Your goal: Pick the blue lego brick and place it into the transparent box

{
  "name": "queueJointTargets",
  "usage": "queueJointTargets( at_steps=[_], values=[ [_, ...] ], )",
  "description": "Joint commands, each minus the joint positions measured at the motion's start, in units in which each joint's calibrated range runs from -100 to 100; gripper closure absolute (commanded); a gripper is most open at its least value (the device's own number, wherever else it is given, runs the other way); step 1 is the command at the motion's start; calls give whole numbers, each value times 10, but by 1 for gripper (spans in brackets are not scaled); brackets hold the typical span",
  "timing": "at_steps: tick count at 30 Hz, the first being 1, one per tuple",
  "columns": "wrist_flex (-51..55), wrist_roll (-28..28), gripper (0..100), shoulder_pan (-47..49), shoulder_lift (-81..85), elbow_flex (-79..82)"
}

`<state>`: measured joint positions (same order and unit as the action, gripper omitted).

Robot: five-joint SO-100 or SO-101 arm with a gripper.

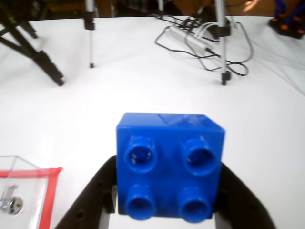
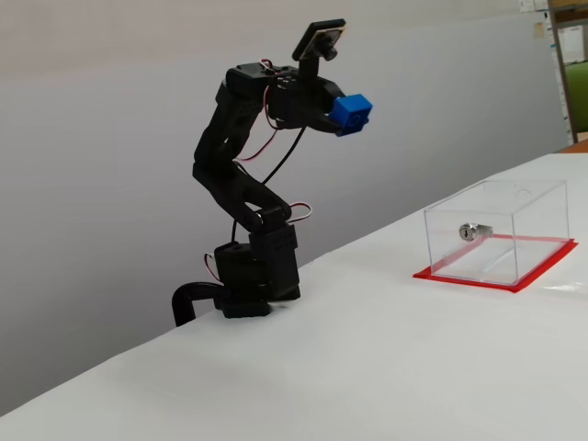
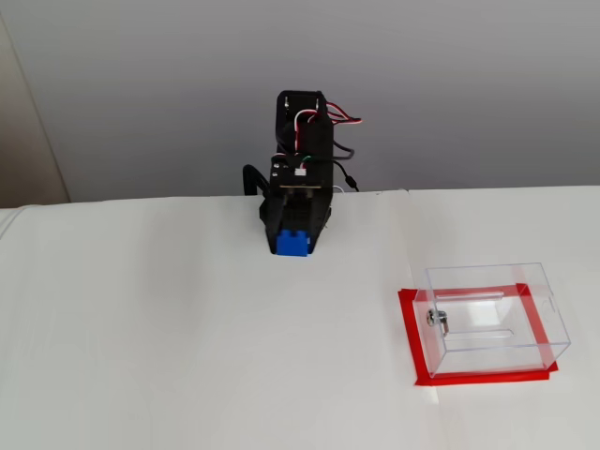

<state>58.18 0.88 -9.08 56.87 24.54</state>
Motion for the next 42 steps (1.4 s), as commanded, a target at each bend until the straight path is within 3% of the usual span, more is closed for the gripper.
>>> queueJointTargets(
  at_steps=[1,13,18,27,42],
  values=[
    [-7,-3,95,114,-22,-3],
    [-12,0,95,380,-116,-13],
    [-62,1,95,464,-154,-12],
    [-166,2,96,546,-242,-26],
    [-167,2,95,604,-478,-205]
  ],
)
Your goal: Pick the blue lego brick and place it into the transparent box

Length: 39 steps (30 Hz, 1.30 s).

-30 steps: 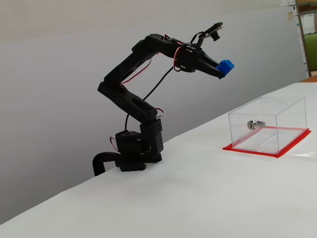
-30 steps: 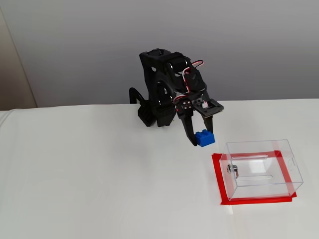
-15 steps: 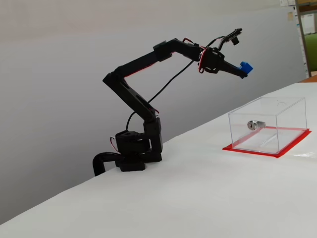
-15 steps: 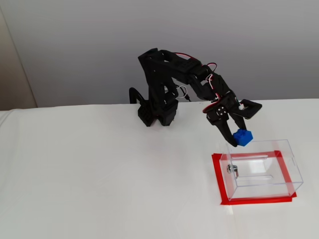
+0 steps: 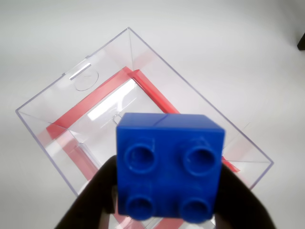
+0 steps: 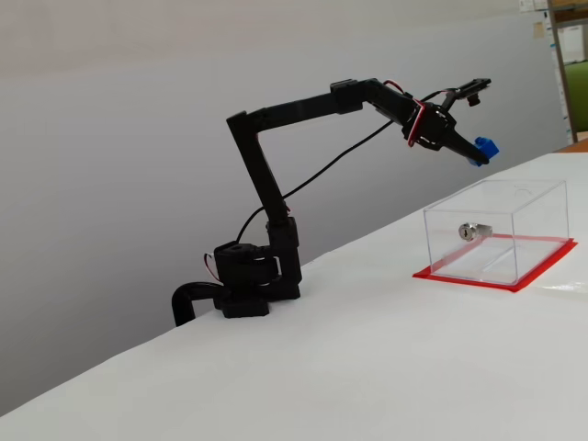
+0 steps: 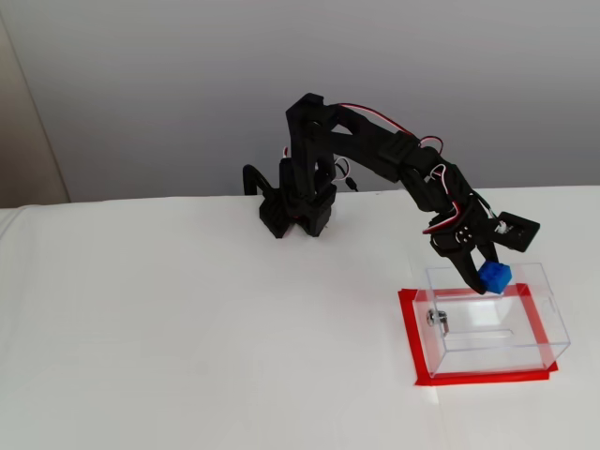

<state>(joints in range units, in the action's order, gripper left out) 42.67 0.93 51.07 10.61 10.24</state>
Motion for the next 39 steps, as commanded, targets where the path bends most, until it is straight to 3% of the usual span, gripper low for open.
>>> queueJointTargets(
  at_steps=[1,14,18,22,39],
  values=[
    [-11,1,95,4,-26,-69],
    [-8,2,95,15,-84,-123],
    [-8,1,77,15,-84,-123],
    [-8,0,71,16,-81,-123],
    [-9,-3,71,15,-75,-123]
  ],
)
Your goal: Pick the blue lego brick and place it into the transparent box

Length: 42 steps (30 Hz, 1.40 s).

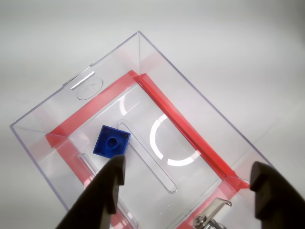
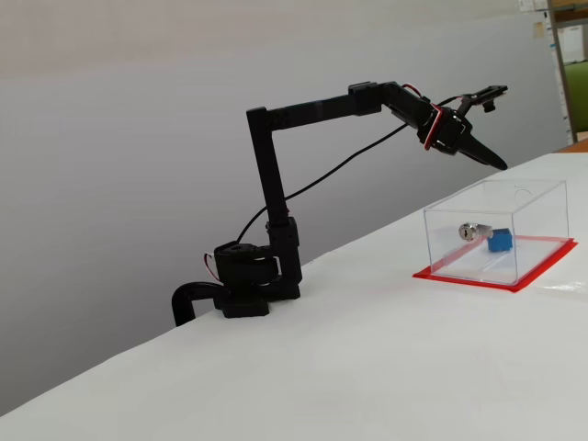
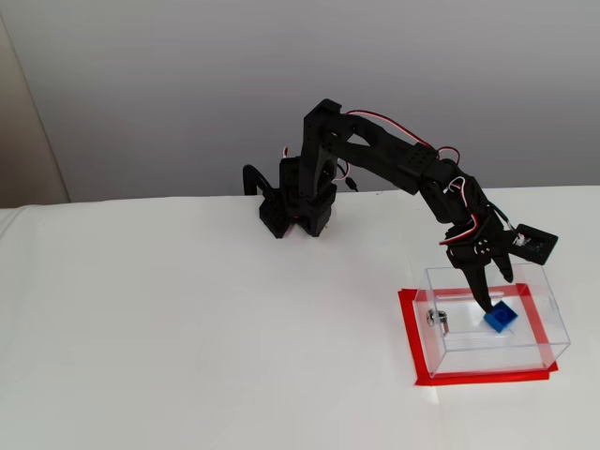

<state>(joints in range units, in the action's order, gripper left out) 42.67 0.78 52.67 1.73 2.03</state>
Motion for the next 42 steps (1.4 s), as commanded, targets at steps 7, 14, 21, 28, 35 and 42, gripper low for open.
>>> queueJointTargets(
  at_steps=[7,14,21,28,35,42],
  values=[
    [-9,-2,71,-4,32,-38],
    [-8,-3,83,-21,65,-33],
    [-7,-3,98,-55,119,0],
    [-15,2,98,-146,238,100],
    [-15,3,98,-289,361,193],
    [-15,3,98,-407,460,270]
  ],
)
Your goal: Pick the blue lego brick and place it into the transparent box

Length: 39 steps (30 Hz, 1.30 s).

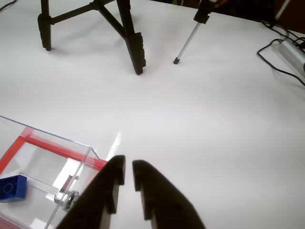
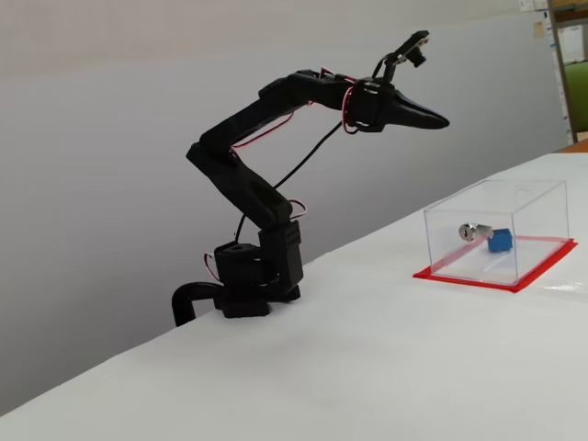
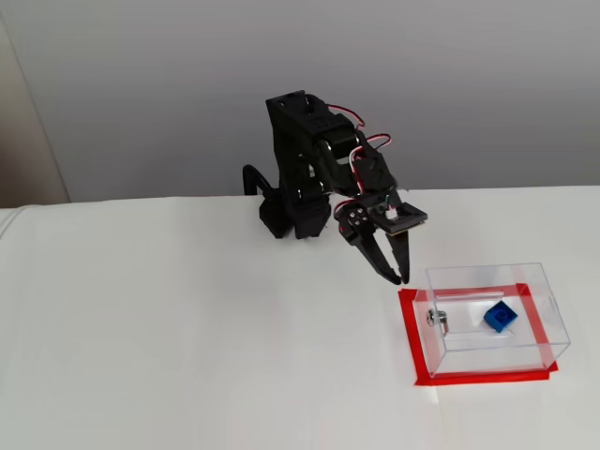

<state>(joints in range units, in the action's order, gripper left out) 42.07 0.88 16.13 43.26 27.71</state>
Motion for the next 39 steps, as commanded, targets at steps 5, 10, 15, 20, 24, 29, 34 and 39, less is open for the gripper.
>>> queueJointTargets(
  at_steps=[5,10,15,20,24,29,34,39],
  values=[
    [-9,1,98,-109,103,86],
    [-9,2,98,-182,183,188],
    [-10,2,98,-219,285,312],
    [-10,2,98,-219,391,450],
    [-10,2,98,-219,464,537],
    [-10,2,98,-219,528,618],
    [-10,2,98,-220,567,681],
    [-4,2,98,-222,567,717]
  ],
)
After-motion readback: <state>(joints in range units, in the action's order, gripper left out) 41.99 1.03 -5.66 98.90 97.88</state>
